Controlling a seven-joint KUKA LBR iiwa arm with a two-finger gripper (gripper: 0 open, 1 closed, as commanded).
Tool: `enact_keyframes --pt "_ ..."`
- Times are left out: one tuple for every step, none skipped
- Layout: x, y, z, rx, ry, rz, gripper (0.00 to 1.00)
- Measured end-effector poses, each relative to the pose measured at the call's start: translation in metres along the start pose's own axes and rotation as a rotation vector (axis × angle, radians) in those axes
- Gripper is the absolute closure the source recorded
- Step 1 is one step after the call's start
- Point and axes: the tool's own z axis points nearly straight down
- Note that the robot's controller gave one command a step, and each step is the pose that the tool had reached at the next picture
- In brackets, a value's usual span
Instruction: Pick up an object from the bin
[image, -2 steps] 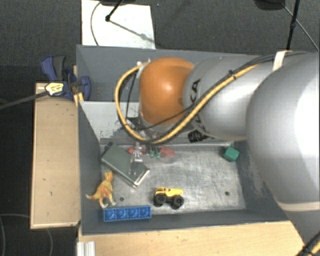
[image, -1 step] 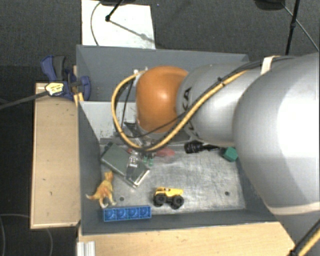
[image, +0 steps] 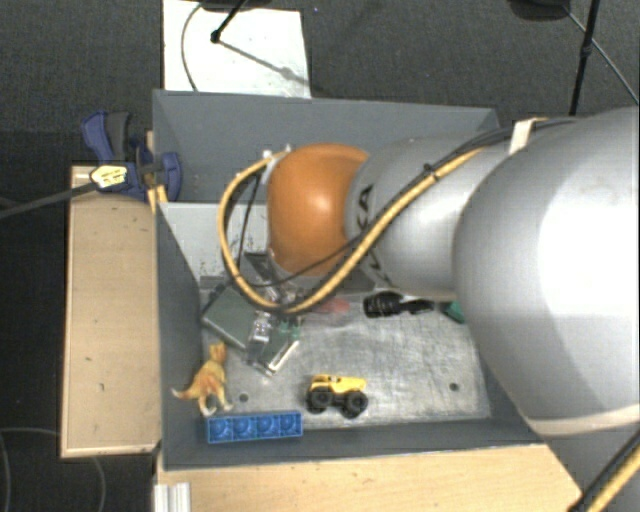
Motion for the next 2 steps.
enact_keyframes --pt "0.002 0.005 0.049 -0.002 -0.004 0.238 0.00" --pt "-0.006 -0.005 0.056 -0.006 -0.005 0.344 1.00"
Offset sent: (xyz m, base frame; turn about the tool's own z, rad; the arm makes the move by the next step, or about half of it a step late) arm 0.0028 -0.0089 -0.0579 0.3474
